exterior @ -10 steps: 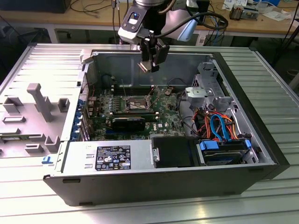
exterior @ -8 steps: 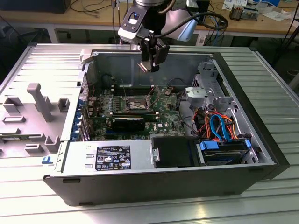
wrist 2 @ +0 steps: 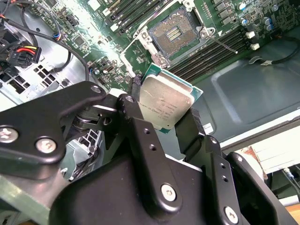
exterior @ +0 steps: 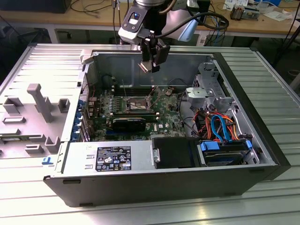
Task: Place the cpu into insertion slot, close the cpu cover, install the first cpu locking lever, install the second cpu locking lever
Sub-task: 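Place the cpu into insertion slot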
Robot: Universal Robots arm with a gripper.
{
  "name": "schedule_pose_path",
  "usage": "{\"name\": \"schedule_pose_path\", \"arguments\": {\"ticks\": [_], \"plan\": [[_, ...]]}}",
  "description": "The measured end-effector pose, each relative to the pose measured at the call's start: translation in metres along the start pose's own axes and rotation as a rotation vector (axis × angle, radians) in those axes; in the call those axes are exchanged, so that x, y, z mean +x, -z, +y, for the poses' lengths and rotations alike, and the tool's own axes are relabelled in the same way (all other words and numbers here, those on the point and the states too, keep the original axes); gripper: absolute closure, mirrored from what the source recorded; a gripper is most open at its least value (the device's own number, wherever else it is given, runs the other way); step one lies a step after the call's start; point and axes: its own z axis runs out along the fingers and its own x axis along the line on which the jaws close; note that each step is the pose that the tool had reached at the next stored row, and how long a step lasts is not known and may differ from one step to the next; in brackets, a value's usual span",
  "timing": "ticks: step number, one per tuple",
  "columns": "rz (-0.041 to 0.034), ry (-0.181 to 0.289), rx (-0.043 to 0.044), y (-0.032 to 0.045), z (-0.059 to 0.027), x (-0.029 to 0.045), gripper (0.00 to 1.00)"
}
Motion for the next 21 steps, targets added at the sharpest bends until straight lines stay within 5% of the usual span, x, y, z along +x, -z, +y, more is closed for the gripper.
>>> {"name": "schedule_pose_path", "arguments": {"ticks": [5,21], "plan": [[-0.0004,-0.005,-0.0001,-0.0001,0.0000,0.0000,0.46],[-0.0115,-0.129,-0.0025,-0.0020,-0.0002,-0.0001,0.46]]}}
